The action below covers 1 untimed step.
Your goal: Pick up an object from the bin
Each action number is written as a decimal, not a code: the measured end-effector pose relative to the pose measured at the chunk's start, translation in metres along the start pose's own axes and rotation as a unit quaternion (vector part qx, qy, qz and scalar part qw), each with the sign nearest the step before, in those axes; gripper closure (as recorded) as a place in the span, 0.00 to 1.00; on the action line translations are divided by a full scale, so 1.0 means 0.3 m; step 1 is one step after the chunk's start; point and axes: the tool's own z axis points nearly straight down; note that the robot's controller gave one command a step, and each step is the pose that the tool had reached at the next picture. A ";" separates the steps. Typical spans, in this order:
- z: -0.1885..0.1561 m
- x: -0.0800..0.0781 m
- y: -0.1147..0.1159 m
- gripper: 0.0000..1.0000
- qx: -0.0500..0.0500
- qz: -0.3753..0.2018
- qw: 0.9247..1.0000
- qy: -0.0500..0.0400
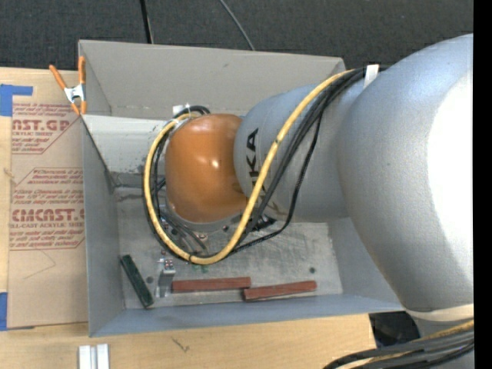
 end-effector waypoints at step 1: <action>-0.013 -0.008 -0.002 0.00 -0.001 0.001 1.000 -0.003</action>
Offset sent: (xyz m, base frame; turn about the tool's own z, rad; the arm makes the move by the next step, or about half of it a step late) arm -0.0080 -0.0315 -0.0729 0.0715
